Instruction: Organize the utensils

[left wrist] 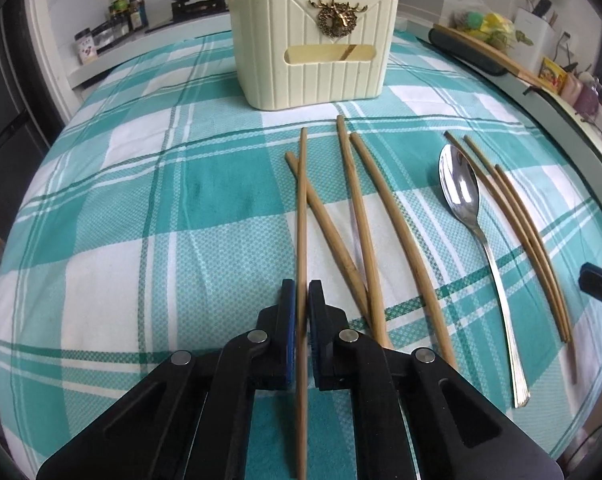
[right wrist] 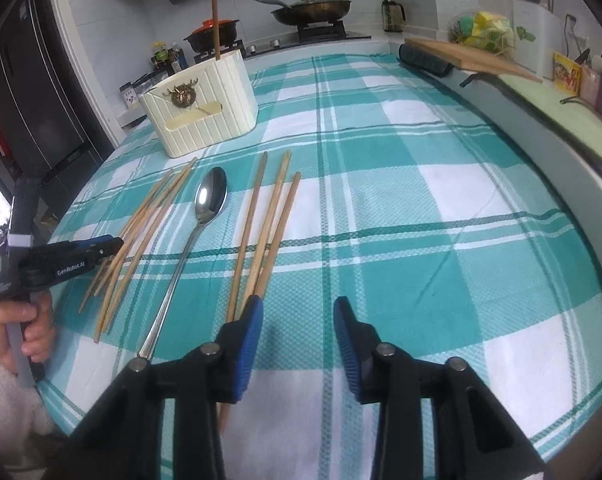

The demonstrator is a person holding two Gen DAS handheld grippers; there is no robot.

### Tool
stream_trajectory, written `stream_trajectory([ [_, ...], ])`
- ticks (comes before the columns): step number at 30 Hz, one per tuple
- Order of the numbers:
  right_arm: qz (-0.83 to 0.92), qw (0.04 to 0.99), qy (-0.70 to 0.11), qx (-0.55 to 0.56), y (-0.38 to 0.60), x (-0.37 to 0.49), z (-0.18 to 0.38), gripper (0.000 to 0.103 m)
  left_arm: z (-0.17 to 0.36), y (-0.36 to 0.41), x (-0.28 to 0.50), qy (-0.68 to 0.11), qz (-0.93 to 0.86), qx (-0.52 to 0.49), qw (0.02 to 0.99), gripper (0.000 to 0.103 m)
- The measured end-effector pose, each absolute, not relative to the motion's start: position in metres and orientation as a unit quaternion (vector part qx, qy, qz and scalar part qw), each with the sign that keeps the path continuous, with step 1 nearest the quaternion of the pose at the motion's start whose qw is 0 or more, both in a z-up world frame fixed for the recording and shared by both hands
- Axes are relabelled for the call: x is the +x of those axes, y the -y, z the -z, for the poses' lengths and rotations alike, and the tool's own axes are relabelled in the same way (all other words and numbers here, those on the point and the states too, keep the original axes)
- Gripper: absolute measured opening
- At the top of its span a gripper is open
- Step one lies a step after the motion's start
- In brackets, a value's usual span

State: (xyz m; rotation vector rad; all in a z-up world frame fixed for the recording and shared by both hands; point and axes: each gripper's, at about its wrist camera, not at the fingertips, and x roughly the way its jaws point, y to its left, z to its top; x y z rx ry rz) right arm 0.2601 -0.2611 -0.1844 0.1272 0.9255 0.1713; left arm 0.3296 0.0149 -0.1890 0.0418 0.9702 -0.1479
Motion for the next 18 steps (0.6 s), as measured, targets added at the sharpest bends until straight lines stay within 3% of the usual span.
stream_trajectory([
  [10,-0.083,0.873,-0.480,0.035,0.230,0.296,0.203,0.011,0.182,-0.049,0.284,-0.458,0.001,-0.017,0.889,0.005],
  [13,-0.070,0.869,-0.489,-0.002,0.225,0.296,0.202,0.010,0.184,-0.055,0.276,-0.460,-0.003,-0.023,0.888,0.010],
  [15,-0.071,0.865,-0.496,-0.022,0.219,0.295,0.201,0.011,0.185,-0.058,0.272,-0.460,-0.004,-0.027,0.888,0.040],
  [17,-0.072,0.864,-0.496,-0.042,0.215,0.295,0.201,0.010,0.186,-0.062,0.268,-0.457,-0.009,-0.029,0.889,0.059],
  [18,-0.070,0.864,-0.497,-0.047,0.214,0.296,0.201,0.010,0.187,-0.064,0.267,-0.457,-0.011,-0.029,0.889,0.062],
])
